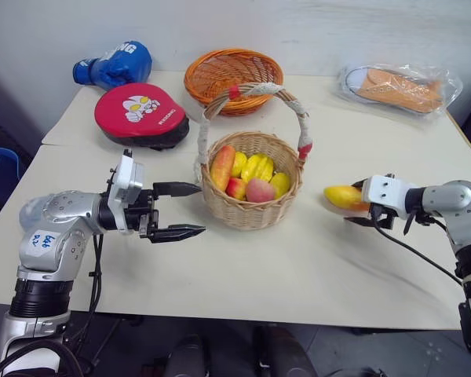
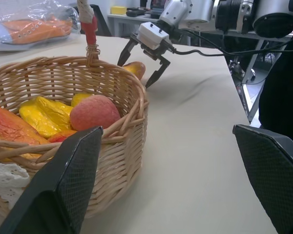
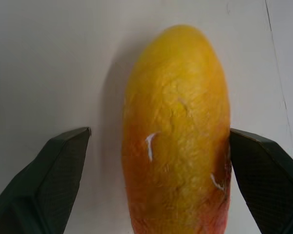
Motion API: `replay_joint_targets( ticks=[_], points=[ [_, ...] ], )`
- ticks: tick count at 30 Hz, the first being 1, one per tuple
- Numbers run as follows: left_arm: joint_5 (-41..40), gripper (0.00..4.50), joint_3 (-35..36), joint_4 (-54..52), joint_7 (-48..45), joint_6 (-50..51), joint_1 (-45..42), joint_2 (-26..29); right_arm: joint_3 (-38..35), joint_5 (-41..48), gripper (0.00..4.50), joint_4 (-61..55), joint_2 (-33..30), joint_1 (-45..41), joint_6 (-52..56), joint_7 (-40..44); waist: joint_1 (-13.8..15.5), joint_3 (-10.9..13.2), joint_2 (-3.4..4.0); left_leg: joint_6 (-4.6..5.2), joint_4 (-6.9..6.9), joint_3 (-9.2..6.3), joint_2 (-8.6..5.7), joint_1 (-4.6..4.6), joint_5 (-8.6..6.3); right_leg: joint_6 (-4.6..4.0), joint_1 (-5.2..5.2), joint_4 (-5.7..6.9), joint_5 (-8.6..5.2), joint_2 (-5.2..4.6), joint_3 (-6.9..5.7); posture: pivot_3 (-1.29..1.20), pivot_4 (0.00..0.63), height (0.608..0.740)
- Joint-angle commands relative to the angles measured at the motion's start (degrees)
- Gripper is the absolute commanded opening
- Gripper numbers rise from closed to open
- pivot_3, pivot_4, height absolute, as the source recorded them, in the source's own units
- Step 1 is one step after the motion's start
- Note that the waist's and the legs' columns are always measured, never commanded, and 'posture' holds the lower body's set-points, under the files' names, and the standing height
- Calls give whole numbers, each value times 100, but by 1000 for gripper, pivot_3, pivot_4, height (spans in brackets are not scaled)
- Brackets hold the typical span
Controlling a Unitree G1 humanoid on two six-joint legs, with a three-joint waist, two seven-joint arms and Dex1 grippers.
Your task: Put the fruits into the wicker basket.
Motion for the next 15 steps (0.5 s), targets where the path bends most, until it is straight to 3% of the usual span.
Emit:
replay_joint_targets(
  ticks=[1,7,9,12,15],
  points=[
    [-145,4500,106,-275,53,8,13,44,37,159,4059,253,153,-184,242,420,-8,0,0,0,0,-1,2,0,0,0,0,0,0,1,-1,0,150,740],
    [-134,4500,113,-307,102,8,31,37,-312,683,2293,-231,46,-44,481,890,-25,0,1,-3,-3,0,5,2,0,0,0,2,0,3,-1,0,150,740],
    [-145,4500,147,-277,88,4,27,67,-516,1098,2283,-885,-76,225,772,1152,-13,2,3,-4,-4,0,6,2,0,0,0,2,0,3,-1,0,150,740],
    [-191,4500,265,-221,82,34,42,140,-973,2068,2283,-2656,-208,849,2062,1356,13,5,9,-4,-6,-3,6,-1,-1,0,-1,0,0,2,-2,0,150,740],
    [-275,4500,399,-170,143,102,62,198,-1356,3689,2283,-5032,-154,1275,4224,846,-1,7,11,-7,-5,-6,13,-3,-4,0,-1,1,0,4,-4,0,150,740]
  ],
)
